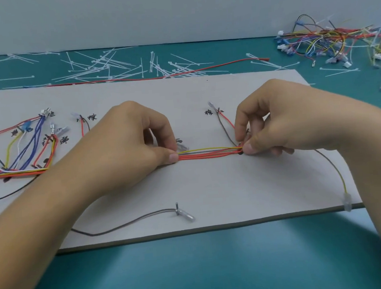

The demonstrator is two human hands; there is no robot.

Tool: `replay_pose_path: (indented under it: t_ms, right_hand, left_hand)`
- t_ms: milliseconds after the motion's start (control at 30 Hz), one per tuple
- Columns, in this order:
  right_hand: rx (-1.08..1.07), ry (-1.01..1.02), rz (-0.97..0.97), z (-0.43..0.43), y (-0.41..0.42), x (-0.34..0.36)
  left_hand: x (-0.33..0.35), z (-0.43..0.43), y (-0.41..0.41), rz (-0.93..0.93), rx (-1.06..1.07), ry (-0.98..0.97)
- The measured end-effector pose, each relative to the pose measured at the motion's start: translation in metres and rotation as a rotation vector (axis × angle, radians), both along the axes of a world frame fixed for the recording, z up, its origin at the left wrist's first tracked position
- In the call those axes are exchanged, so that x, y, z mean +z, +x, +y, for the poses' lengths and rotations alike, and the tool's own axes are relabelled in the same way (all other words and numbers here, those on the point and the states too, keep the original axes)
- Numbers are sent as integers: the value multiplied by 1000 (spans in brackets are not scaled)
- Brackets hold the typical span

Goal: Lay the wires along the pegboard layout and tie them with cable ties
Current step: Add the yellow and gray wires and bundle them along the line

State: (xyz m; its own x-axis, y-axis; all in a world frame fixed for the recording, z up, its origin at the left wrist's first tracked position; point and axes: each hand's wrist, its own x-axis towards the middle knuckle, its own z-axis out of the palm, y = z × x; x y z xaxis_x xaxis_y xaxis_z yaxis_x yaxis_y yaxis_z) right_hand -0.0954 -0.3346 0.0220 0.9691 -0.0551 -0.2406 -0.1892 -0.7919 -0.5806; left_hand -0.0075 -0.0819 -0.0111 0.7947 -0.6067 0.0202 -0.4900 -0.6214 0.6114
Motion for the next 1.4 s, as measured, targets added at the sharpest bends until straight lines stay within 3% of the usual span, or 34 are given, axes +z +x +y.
replay_pose_path:
  t_ms: [200, 333, 567, 833, 1033, 1400]
  right_hand:
    - [32, -106, -66, 4, 0, 2]
    - [90, -251, -145, 12, -1, -1]
    - [105, -307, -265, 31, -1, -8]
    - [128, -209, -495, 76, 16, -23]
    - [139, -88, -367, 68, 15, -26]
    - [95, 74, -315, 42, 4, -13]
  left_hand:
    - [0, 5, -2, 27, -39, -55]
    - [5, -4, -3, -51, -17, 29]
    - [11, 4, 1, -168, -13, 129]
    - [10, 62, 24, -252, 107, 215]
    - [18, 38, 18, -250, 5, 140]
    - [18, 0, 10, -178, -235, 101]
